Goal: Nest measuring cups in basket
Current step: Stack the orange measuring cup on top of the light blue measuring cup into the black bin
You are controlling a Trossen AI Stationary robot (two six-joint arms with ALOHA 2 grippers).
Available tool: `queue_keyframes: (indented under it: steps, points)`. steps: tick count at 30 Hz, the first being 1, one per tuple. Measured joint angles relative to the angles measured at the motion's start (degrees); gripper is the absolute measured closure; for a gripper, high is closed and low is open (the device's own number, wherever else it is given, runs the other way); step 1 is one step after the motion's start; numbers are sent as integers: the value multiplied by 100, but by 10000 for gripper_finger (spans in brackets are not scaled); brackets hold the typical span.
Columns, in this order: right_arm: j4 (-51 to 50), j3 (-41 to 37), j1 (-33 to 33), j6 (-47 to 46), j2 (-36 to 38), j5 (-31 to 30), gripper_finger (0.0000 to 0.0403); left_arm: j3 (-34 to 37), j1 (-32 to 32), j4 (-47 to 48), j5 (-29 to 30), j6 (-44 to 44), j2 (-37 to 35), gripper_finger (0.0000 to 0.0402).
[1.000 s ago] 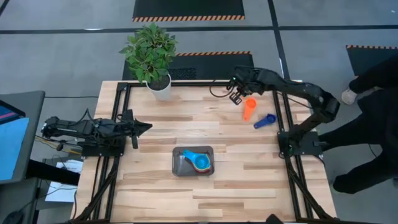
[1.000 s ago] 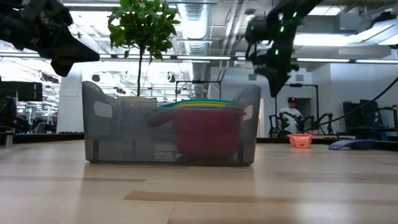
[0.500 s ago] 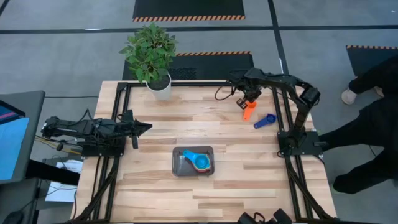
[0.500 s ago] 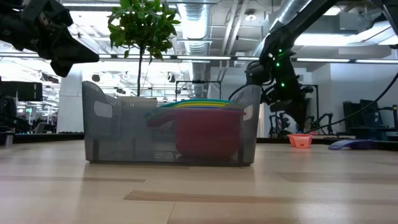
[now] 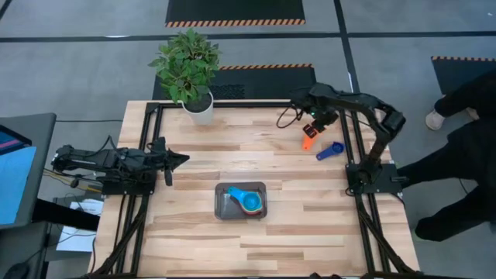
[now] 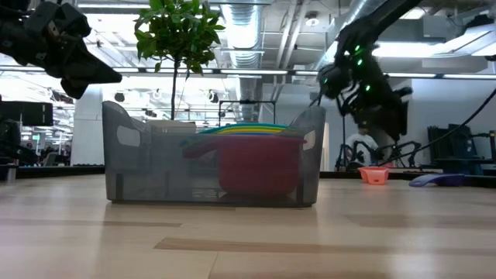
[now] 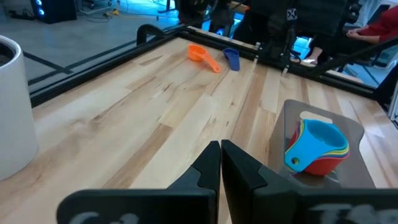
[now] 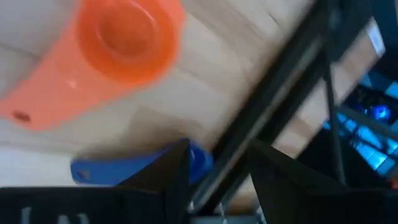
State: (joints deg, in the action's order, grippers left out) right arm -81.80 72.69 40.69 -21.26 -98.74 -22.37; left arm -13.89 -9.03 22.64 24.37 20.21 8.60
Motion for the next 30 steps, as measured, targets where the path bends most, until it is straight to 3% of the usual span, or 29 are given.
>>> queue_keyframes:
  steps: [3,6,11,15,20,30]
  points:
    - [179,-336,-96,-125,627,47,218,0,1,14,12,46,0,401]
    - [839,-998,-191,-186,1481,489,226,-2,1,14,12,46,0,401]
    - [2862,-2328,-81,-489,2911,1178,233,-2,0,16,27,45,0,401]
    - [4274,-2959,189,-823,3476,1617,232,-2,1,16,27,50,0,401]
    - [4390,-3045,431,-945,3242,1663,215,-2,1,16,29,59,0,401]
    - [4767,-3050,491,-1292,1802,1466,192,-2,1,16,95,59,0,401]
